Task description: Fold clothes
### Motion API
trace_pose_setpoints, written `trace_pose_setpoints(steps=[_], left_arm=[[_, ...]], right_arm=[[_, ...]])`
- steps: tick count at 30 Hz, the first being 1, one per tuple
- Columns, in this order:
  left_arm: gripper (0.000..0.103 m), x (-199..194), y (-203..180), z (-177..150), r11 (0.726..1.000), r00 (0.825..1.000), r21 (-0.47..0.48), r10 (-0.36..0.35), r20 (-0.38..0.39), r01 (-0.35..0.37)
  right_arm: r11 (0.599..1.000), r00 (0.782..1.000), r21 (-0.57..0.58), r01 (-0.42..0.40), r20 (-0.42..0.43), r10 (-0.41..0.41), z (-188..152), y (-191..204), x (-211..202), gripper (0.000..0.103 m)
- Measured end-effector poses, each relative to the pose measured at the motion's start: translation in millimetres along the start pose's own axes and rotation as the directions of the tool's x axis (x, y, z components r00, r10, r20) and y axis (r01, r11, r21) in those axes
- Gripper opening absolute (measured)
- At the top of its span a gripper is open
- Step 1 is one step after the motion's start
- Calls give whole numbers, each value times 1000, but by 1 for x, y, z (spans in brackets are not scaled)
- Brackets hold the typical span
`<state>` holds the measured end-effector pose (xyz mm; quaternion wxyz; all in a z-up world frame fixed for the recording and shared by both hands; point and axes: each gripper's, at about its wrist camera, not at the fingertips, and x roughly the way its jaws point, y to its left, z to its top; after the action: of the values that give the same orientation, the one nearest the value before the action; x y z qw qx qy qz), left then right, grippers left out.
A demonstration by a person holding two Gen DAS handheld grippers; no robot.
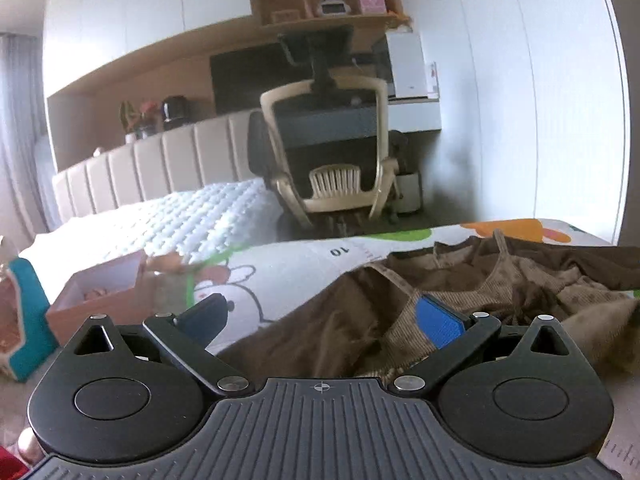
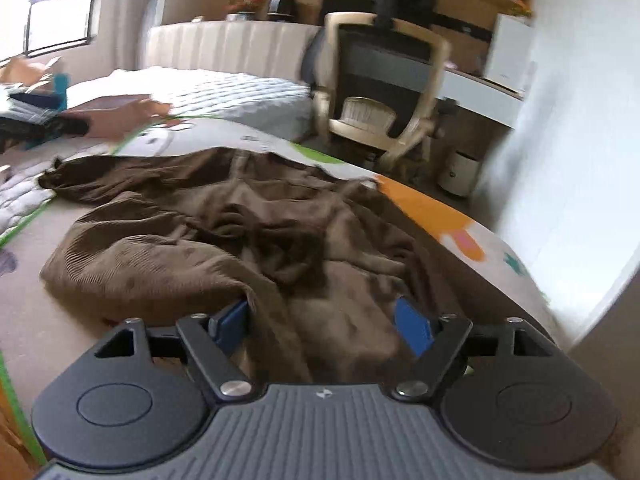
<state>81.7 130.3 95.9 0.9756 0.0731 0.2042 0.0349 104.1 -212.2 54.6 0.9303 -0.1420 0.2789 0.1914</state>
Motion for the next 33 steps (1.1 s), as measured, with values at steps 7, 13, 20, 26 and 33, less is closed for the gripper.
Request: trace_pose_setpoints(steps=[7, 13, 20, 26, 33], left_arm=[[103, 11, 8, -23, 996, 992, -50, -79, -97, 74], [103, -5, -10, -58, 957, 938, -65, -290, -190, 283], [103, -11, -72, -83, 912, 894, 110, -353, -276, 395], [103, -3, -80, -73, 888, 895, 208, -349, -279, 411], [103, 51, -26, -10, 992, 994, 129, 21, -110, -7]], right_arm=[[999, 997, 37, 12, 79, -15, 2, -6, -28, 81], [989, 993, -94, -116, 19, 118, -18, 21, -37, 96], [924, 988, -350, -152, -35, 149, -19, 92, 26, 84], [999, 989, 36, 23, 147, -28, 85, 26, 61, 63], [996, 987, 77, -53, 155, 41, 74, -9, 33, 81]])
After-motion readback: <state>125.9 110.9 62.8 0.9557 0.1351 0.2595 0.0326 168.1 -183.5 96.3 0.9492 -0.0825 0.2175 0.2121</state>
